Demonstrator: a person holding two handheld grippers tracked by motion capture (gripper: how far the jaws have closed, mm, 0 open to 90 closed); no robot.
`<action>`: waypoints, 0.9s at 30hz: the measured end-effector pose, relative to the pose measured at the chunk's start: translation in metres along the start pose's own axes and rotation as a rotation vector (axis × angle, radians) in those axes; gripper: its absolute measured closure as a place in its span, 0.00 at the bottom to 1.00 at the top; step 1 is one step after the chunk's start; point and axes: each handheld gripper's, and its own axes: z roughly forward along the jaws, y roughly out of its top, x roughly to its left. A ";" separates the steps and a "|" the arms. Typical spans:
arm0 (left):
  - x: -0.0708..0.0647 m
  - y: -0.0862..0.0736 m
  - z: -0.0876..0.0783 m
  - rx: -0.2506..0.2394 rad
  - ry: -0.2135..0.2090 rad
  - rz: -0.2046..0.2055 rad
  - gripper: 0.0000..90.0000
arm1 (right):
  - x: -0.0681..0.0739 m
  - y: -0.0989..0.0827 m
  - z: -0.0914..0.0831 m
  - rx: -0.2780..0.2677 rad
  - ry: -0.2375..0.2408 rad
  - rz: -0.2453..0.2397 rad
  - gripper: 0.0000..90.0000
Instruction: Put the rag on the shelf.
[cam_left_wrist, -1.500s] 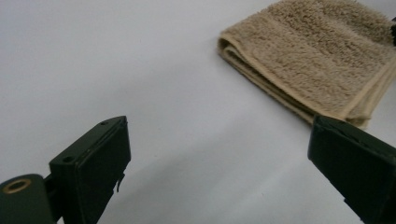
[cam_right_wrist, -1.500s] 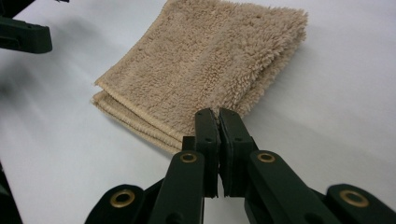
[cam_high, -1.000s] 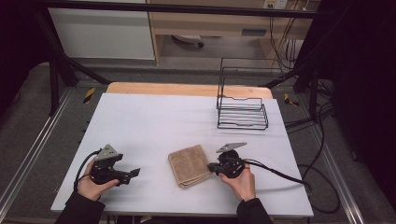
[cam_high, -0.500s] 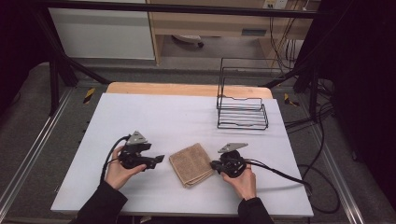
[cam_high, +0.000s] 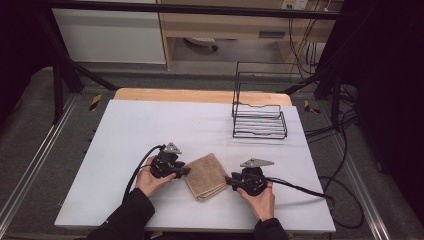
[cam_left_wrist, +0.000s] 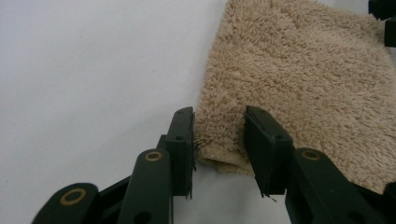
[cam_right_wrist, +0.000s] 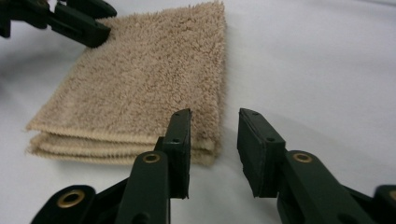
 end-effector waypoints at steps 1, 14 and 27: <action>0.001 -0.001 0.000 -0.001 -0.010 -0.008 0.74 | 0.000 -0.001 0.002 -0.001 -0.006 0.002 0.73; -0.005 -0.003 -0.006 -0.002 -0.008 -0.028 0.93 | 0.002 -0.001 0.006 0.027 0.028 0.077 0.95; -0.035 -0.027 -0.035 -0.070 0.038 -0.127 0.94 | -0.003 0.041 0.022 0.041 0.036 -0.098 0.97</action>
